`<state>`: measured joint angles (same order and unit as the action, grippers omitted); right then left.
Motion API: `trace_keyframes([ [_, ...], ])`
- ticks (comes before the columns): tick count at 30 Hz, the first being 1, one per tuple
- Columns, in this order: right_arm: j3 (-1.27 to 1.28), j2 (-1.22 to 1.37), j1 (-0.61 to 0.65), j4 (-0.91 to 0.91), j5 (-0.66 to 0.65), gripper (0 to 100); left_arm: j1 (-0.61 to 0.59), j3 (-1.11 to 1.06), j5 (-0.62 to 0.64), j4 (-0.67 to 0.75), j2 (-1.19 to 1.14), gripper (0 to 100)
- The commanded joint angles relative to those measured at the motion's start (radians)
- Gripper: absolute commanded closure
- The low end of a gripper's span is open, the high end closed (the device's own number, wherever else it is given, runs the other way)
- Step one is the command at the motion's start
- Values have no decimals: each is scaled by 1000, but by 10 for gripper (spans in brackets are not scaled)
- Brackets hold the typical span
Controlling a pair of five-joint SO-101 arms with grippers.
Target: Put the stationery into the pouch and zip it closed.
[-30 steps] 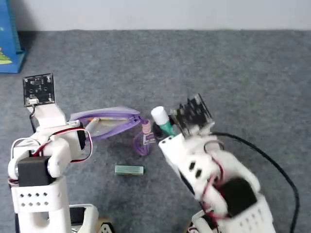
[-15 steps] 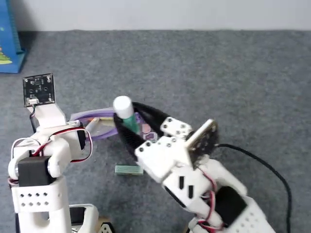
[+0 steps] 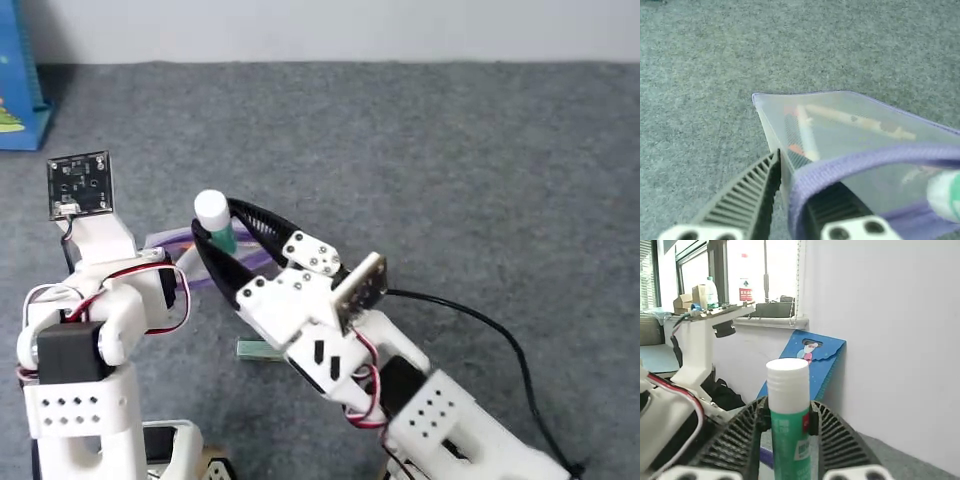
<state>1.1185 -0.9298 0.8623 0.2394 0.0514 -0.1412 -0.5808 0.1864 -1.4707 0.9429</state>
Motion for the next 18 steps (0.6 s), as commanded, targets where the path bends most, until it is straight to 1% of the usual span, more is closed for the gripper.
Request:
trace_keyframes([
  [1,-8,59,10,50,14,991,0,65,11,17,5,986],
  [9,-6,134,4,47,17,979,0,56,11,17,3,986],
  [11,-6,136,-2,39,54,924,0,39,11,20,6,986],
  [15,-14,113,-36,-82,123,708,-2,33,11,18,6,986],
  [16,-14,101,-39,-117,127,679,-2,33,11,18,8,986],
  [18,-12,68,-38,-177,127,684,-2,35,11,20,8,986],
])
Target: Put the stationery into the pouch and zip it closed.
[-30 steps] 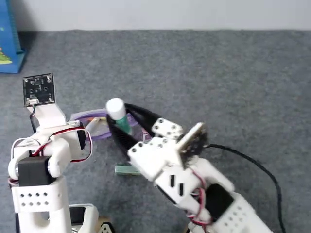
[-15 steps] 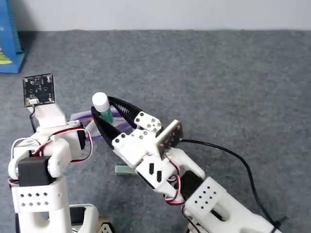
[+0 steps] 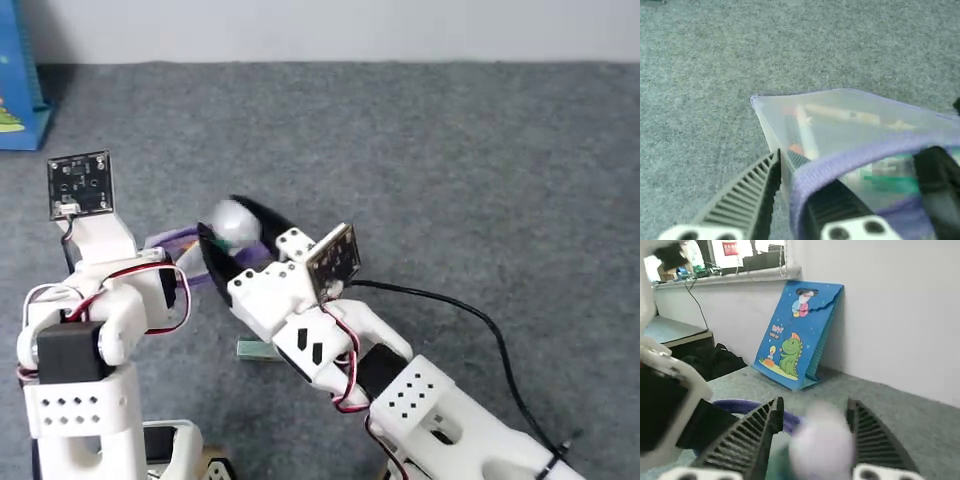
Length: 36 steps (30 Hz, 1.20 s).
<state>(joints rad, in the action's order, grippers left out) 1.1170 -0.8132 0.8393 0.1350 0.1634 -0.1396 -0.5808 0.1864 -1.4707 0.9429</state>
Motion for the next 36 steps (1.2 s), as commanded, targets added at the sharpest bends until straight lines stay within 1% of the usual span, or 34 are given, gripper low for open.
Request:
trace_keyframes([
  [1,-11,-68,-15,-91,15,701,-3,35,11,20,8,986],
  [5,-11,-171,-16,-145,12,768,-3,35,11,18,8,986],
  [8,-11,-272,-16,-242,14,783,-9,35,11,18,9,986],
  [11,-12,-392,-21,-424,14,786,-64,39,11,23,9,986],
  [14,-20,-486,-59,-642,17,786,-127,41,11,32,9,986],
  [16,-23,-513,-105,-773,48,786,-169,41,11,35,9,986],
  [20,-21,-507,-203,-926,74,786,-245,51,11,37,9,986],
  [24,-21,-443,-217,-1023,69,787,-331,76,11,37,9,986],
  [29,-25,-243,-216,-1036,-12,787,-393,82,11,31,3,986],
  [36,-117,153,-96,-1036,-11,787,-416,76,11,29,2,986],
])
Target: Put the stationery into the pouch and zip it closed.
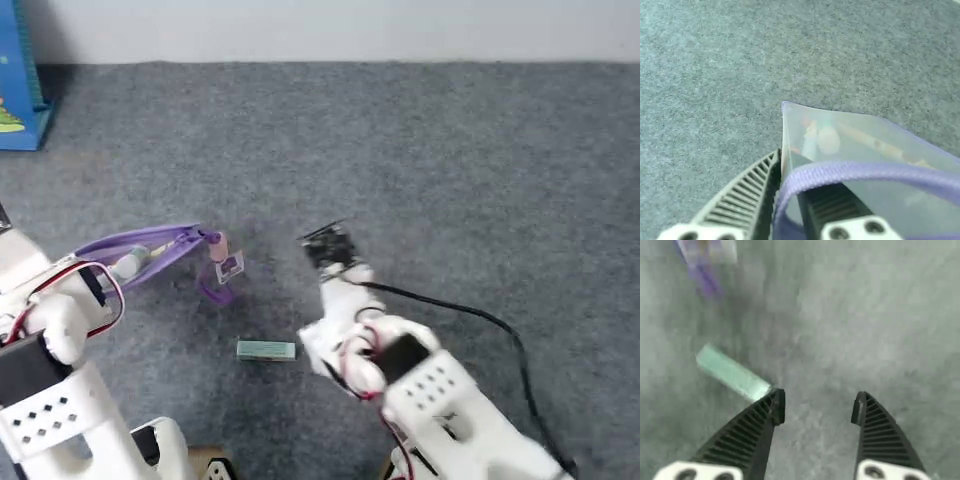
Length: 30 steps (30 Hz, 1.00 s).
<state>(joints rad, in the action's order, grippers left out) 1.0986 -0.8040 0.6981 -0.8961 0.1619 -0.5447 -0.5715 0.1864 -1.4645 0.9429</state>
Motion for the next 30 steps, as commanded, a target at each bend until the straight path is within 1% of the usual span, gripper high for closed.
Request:
trace_keyframes([
  [1,-120,194,58,-5,-9,787,-11,67,11,18,2,986],
  [4,-199,337,71,2,-8,787,-9,67,11,11,2,986],
  [8,-233,484,79,101,-15,787,-8,67,11,11,2,986],
  [12,-233,565,147,159,-17,787,-8,67,11,11,2,986],
  [15,-233,565,183,162,-17,787,-8,67,9,11,2,986],
  [19,-229,529,186,150,-18,787,-8,65,9,11,2,986],
  [26,-229,398,217,16,-11,787,-8,65,9,11,2,986],
  [30,-229,332,271,7,-9,786,-8,65,9,11,2,986],
])
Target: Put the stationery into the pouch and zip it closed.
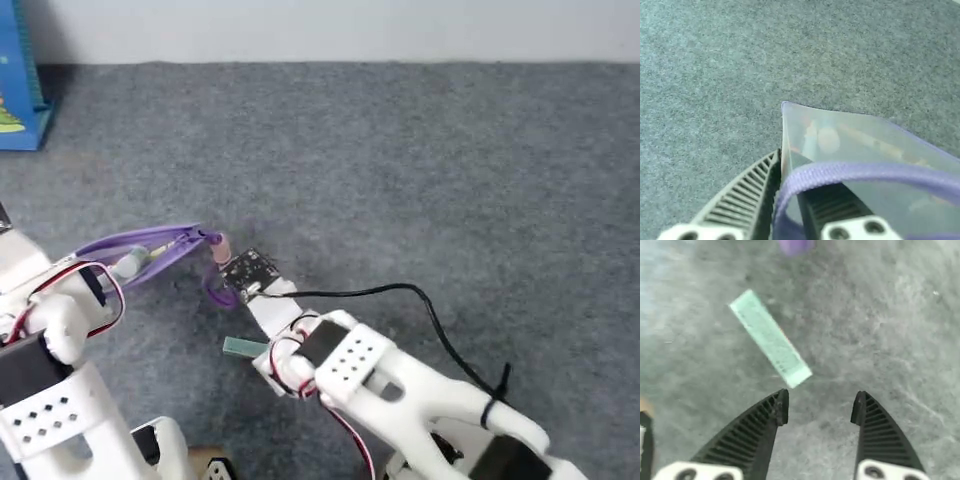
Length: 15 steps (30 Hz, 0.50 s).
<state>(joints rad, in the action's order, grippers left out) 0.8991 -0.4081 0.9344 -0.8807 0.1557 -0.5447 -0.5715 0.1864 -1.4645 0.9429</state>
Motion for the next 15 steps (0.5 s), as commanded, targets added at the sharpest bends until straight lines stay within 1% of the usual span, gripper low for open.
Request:
trace_keyframes([
  [1,-29,-67,44,-7,-3,786,-8,65,9,11,2,986],
  [6,-29,-8,51,76,-3,786,-8,65,9,11,2,986],
  [15,-29,222,48,285,-3,786,-12,65,9,11,2,986],
])
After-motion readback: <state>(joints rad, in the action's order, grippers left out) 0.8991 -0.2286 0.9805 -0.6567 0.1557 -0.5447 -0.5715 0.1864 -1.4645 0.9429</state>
